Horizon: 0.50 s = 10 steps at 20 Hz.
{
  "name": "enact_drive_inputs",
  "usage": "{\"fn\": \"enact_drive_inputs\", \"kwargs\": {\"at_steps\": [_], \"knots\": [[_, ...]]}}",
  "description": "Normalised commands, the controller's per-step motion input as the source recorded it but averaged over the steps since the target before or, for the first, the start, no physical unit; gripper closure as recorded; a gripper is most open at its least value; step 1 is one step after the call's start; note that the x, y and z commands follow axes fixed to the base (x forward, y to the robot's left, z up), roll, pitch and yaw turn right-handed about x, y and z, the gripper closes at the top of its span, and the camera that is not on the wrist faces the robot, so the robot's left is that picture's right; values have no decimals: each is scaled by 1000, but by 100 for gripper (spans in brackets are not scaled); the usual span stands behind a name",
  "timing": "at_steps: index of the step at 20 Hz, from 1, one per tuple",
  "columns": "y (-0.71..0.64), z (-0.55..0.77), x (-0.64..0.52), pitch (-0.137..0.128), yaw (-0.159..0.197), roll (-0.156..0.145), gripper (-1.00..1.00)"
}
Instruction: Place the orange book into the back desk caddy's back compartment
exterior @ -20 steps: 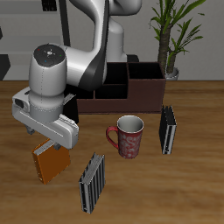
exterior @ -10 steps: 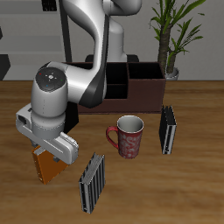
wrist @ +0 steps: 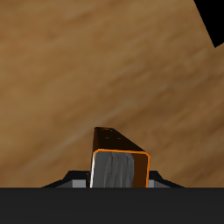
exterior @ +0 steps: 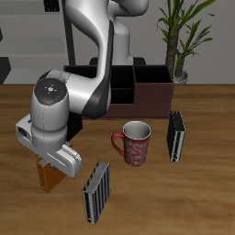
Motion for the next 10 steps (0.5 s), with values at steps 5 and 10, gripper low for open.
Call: {"fn": "enact_drive_inputs", "kwargs": {"at_steps": [5, 10], "knots": [[6, 288, -130, -16, 68, -10, 100], [-71, 452, -220, -23, 71, -48, 100]]}}
